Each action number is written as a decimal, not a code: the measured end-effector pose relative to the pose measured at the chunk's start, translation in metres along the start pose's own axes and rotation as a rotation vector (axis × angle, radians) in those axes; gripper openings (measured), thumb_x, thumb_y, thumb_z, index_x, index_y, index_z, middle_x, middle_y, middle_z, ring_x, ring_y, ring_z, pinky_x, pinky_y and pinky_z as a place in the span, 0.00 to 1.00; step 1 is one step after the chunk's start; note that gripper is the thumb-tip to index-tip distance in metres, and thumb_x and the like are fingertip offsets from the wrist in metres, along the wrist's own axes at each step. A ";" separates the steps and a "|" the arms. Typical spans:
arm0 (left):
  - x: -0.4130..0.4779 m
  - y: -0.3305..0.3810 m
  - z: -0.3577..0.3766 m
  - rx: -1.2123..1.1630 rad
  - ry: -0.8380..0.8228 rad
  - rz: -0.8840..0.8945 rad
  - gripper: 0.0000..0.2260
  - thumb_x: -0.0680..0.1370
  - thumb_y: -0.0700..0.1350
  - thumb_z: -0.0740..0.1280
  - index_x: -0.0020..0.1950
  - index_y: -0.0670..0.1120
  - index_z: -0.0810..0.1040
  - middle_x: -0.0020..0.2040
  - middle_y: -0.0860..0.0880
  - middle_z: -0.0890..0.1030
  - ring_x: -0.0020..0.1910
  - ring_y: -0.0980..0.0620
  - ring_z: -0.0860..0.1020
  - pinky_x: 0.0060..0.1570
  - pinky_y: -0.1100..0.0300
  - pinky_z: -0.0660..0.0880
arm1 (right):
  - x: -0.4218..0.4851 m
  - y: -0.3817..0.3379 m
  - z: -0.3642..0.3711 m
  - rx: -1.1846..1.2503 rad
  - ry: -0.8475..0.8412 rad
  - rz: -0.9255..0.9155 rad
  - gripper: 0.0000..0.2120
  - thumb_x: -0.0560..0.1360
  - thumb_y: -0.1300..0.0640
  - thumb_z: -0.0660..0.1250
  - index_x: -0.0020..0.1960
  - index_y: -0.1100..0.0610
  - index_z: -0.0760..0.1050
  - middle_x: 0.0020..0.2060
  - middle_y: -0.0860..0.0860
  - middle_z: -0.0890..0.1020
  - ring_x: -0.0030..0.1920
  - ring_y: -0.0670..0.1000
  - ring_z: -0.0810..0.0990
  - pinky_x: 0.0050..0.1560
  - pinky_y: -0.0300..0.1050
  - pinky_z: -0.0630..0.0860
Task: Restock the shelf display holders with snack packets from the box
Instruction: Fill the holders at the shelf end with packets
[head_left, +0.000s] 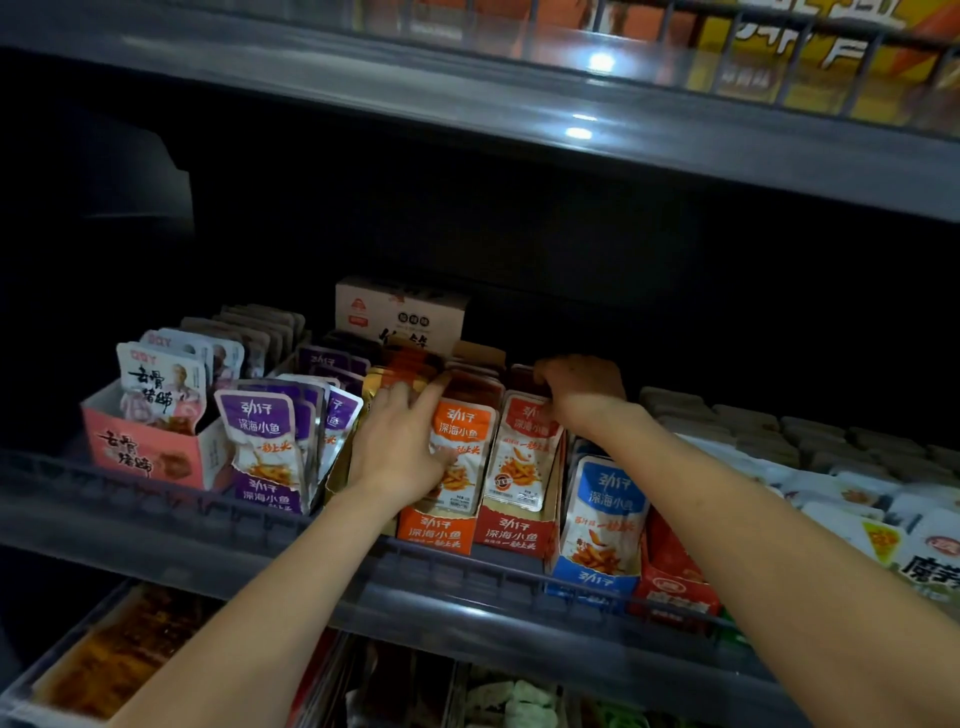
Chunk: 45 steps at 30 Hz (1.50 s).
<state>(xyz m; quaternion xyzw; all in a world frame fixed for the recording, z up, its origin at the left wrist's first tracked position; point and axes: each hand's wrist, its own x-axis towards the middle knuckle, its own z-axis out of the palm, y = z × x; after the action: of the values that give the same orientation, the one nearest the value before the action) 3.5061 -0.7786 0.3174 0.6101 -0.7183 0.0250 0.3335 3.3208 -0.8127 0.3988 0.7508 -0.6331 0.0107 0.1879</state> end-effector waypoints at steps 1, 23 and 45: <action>0.000 0.000 -0.001 0.000 0.000 0.004 0.37 0.73 0.53 0.71 0.76 0.54 0.55 0.64 0.47 0.68 0.66 0.48 0.64 0.62 0.57 0.66 | 0.001 0.000 0.001 0.011 -0.012 0.006 0.13 0.77 0.54 0.65 0.61 0.51 0.74 0.58 0.53 0.78 0.57 0.55 0.77 0.50 0.45 0.72; -0.082 -0.042 -0.064 -0.125 0.437 -0.214 0.13 0.73 0.41 0.72 0.56 0.39 0.78 0.51 0.41 0.76 0.50 0.41 0.76 0.47 0.54 0.71 | -0.091 -0.081 -0.030 0.726 0.121 -0.062 0.15 0.76 0.51 0.67 0.62 0.52 0.75 0.51 0.48 0.81 0.50 0.48 0.78 0.50 0.46 0.76; -0.044 -0.089 -0.074 -0.153 0.214 -0.289 0.32 0.73 0.48 0.72 0.74 0.49 0.64 0.74 0.42 0.61 0.73 0.45 0.59 0.69 0.56 0.62 | -0.035 -0.184 -0.004 1.160 -0.089 0.042 0.23 0.78 0.58 0.58 0.71 0.48 0.62 0.57 0.52 0.79 0.52 0.55 0.78 0.52 0.49 0.76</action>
<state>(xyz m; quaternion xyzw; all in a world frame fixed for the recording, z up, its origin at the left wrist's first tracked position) 3.6203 -0.7306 0.3198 0.6738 -0.5832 -0.0130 0.4536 3.4908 -0.7547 0.3442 0.7179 -0.5458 0.3279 -0.2814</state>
